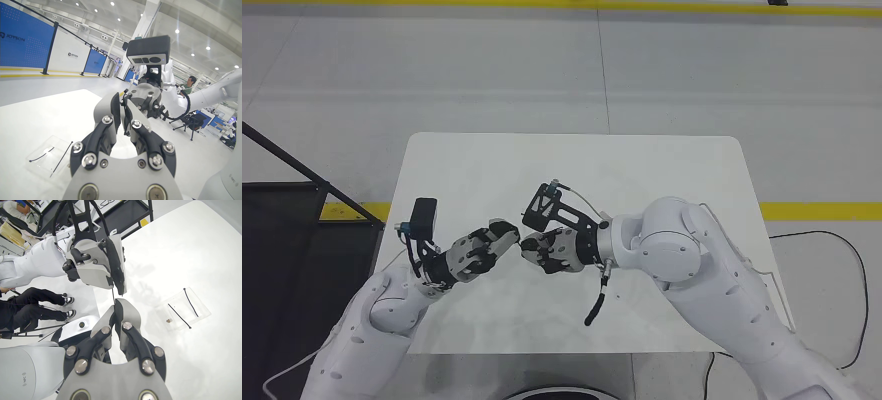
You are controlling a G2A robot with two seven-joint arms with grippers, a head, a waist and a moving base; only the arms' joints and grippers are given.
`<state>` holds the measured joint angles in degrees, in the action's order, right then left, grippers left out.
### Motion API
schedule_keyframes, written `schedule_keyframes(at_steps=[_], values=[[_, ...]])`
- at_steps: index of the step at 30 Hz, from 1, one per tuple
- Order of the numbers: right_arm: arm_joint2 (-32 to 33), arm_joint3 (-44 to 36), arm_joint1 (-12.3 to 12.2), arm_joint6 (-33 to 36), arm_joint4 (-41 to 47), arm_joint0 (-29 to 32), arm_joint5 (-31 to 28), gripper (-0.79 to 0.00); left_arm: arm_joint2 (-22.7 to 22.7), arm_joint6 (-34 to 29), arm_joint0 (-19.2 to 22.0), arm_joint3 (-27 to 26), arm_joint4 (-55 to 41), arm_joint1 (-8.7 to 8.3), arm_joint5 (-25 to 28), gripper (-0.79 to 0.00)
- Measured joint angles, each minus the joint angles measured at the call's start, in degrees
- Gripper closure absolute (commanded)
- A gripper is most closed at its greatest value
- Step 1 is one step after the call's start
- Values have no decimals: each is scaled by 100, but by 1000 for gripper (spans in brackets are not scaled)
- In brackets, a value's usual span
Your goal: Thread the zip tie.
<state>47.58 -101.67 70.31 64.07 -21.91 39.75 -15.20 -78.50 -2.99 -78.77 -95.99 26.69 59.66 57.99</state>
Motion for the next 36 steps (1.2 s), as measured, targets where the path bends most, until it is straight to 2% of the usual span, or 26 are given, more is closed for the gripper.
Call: schedule_keyframes(at_steps=[12, 21, 29, 36], values=[[-27, -9, -3, 9, -8, -10, -11, 0, 2, -99, 19, 6, -73, 8, 1, -206], [-74, 7, 5, 13, -14, -43, 7, 0, 4, -108, 30, 2, -55, 17, 1, -172], [-96, 21, 11, 5, -11, -66, 34, 0, 2, -94, 25, -9, -32, 22, 1, -111], [-79, 16, 9, -54, -9, -51, 23, 0, -3, -100, 16, -1, -38, 26, 1, -132]])
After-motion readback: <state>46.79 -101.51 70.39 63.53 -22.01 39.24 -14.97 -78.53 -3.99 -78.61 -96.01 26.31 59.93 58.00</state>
